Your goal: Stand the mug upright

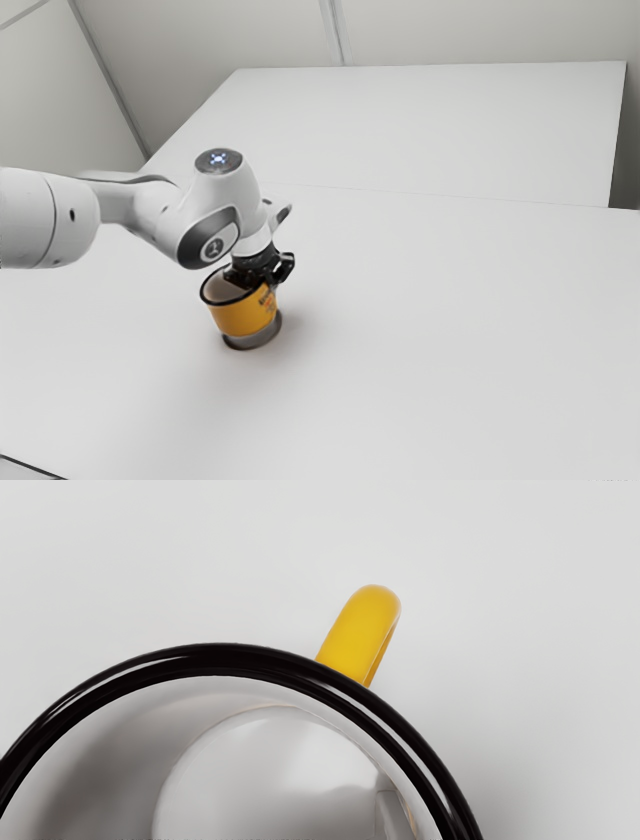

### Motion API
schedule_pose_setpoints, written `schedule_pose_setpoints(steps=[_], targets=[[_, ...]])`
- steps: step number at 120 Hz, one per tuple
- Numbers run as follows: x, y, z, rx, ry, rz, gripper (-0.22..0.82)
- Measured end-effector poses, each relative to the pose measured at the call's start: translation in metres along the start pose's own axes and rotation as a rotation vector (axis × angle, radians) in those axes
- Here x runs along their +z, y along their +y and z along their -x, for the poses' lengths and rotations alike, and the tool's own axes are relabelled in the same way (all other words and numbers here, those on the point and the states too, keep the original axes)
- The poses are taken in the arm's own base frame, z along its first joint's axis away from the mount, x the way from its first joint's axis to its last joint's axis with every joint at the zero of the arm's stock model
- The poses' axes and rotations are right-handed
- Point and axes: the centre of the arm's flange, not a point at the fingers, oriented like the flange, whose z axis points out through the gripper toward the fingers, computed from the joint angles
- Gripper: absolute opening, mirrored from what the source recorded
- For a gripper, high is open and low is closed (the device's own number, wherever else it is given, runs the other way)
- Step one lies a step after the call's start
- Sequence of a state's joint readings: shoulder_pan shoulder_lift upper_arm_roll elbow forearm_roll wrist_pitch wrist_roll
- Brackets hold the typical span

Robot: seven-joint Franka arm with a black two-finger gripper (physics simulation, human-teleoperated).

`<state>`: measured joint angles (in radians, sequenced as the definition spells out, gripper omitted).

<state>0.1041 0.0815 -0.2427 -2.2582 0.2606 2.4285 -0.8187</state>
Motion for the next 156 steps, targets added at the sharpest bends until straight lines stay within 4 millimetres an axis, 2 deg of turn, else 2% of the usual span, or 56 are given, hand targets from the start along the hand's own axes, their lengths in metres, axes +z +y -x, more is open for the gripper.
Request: schedule_pose_setpoints(steps=[15,52,68,98,109,129,156], targets=[[0.009,0.002,0.000,-0.035,-0.002,0.007,-0.17],[0.012,0.002,0.001,-0.109,0.000,0.020,-0.15],[0.014,0.001,0.003,-0.136,-0.009,0.028,-0.01],[0.014,0.001,0.003,-0.165,-0.011,0.034,0.33],[0.012,0.001,0.002,-0.173,-0.007,0.036,0.43],[-0.008,-0.002,0.000,-0.190,0.023,0.052,0.52],[-0.039,-0.008,0.001,-0.210,0.068,0.068,0.58]])
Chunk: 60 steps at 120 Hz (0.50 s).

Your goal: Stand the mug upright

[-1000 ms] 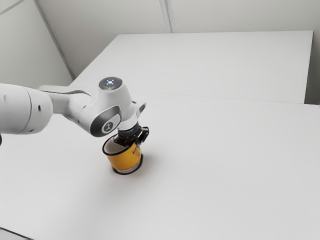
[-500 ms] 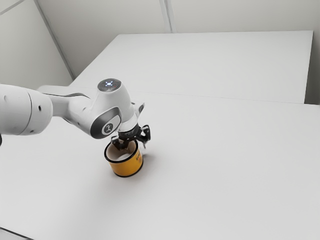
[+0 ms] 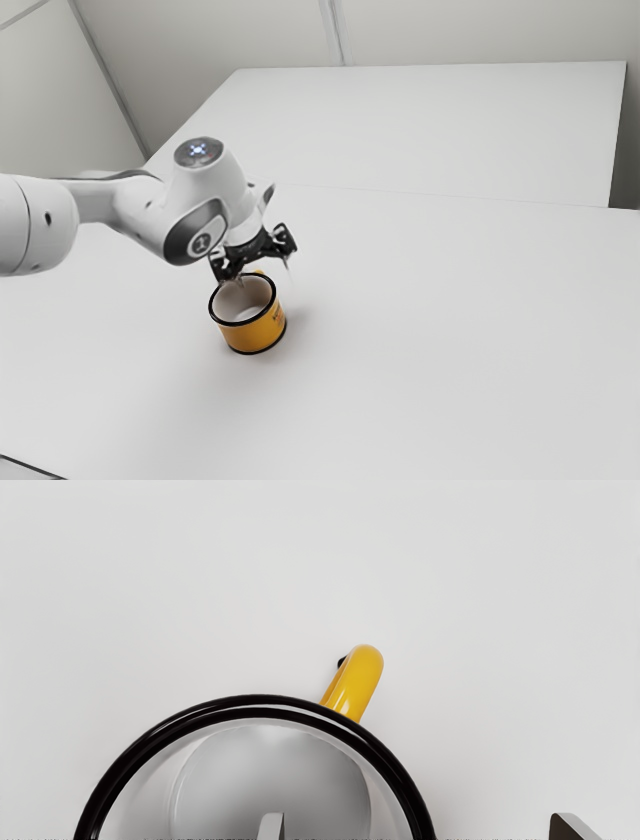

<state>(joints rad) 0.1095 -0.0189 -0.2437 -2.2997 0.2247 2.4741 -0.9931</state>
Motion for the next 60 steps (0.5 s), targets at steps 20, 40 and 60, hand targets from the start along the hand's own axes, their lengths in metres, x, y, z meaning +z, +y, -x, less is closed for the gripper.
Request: schedule_pose_setpoints(steps=[20,40,60], targets=[[-0.039,0.011,-0.007,-0.016,0.032,0.031,0.59],[-0.101,0.049,-0.037,-0.016,0.040,0.040,0.60],[-0.169,0.081,-0.074,0.068,0.015,0.018,0.60]])
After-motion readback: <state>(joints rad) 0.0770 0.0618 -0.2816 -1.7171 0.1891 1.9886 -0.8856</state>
